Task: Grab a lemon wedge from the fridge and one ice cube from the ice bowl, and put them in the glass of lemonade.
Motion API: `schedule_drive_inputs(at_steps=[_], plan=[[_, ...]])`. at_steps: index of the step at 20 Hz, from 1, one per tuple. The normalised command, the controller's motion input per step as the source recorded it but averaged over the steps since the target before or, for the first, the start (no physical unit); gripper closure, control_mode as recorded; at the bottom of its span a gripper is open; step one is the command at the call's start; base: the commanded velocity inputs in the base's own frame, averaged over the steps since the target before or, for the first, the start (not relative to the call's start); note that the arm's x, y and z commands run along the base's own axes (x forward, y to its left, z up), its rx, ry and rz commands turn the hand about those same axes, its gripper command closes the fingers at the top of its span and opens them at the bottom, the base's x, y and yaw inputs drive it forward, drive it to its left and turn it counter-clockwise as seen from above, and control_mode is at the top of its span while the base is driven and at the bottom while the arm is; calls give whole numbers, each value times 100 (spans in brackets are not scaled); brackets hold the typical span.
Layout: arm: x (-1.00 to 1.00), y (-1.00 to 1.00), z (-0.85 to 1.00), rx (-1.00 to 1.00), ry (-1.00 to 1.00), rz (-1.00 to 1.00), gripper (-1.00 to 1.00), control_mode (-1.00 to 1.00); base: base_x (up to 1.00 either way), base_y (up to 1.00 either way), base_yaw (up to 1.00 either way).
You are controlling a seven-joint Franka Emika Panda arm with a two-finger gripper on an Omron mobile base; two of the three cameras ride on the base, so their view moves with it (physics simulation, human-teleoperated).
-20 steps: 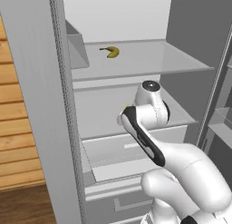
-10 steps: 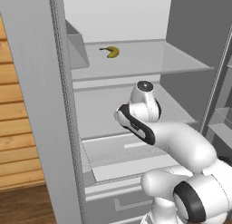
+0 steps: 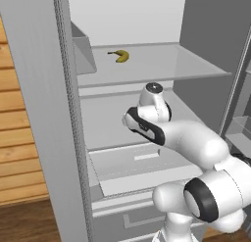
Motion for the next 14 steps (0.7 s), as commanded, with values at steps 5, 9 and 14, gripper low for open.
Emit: schedule_drive_inputs(at_steps=[5,9,14], plan=[[18,-2,0,0,0,0,-100,-100,0,0,0],[8,0,-19,0,0,0,-100,-100,0,0,0],[-10,0,-26,0,0,0,-100,-100,0,0,0]])
